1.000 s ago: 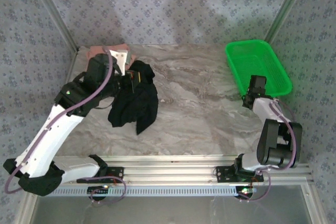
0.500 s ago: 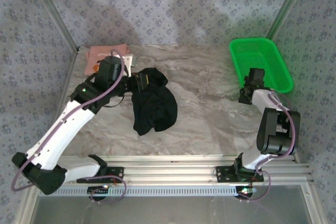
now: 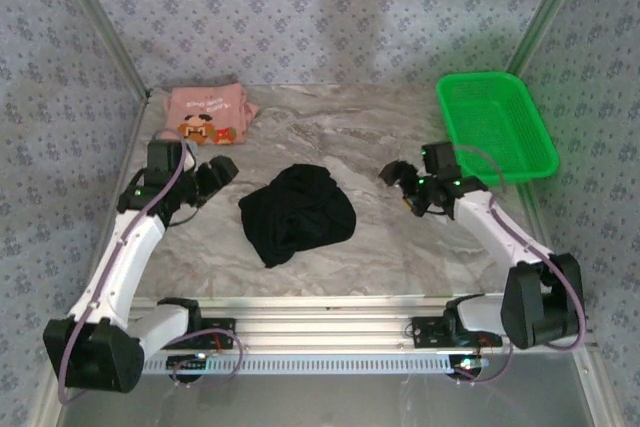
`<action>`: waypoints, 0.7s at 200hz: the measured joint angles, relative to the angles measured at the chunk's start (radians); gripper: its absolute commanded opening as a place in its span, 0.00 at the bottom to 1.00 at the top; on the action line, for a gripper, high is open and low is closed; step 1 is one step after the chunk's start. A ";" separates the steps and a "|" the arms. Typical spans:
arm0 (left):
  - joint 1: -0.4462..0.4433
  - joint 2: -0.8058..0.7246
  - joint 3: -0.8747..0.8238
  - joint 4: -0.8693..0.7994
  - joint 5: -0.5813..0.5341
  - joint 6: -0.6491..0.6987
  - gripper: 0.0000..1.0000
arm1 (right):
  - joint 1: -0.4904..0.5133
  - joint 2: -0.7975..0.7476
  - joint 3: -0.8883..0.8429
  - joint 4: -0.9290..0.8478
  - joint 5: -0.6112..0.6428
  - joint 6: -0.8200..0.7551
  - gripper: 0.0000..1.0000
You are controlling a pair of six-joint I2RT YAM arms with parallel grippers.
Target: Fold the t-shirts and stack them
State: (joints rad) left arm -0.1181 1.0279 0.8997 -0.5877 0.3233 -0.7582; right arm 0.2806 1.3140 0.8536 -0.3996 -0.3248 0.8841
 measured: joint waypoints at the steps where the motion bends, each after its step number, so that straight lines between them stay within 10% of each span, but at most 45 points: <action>1: 0.000 -0.002 -0.004 0.000 0.001 -0.001 0.74 | 0.007 0.007 0.002 -0.005 -0.005 -0.009 0.84; 76: -0.158 0.082 -0.234 0.136 0.042 -0.097 0.71 | 0.269 0.346 0.116 -0.052 -0.098 -0.323 0.73; 107: -0.239 0.159 -0.270 0.295 0.067 -0.146 0.70 | 0.285 0.431 0.172 -0.066 -0.058 -0.365 0.46; 140: -0.277 0.272 -0.293 0.430 0.118 -0.182 0.22 | 0.278 0.478 0.212 -0.077 0.019 -0.380 0.12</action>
State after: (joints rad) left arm -0.3954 1.3003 0.6071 -0.1577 0.4416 -0.9405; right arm 0.5583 1.7920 1.0660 -0.4763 -0.3054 0.5045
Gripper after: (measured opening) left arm 0.355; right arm 0.192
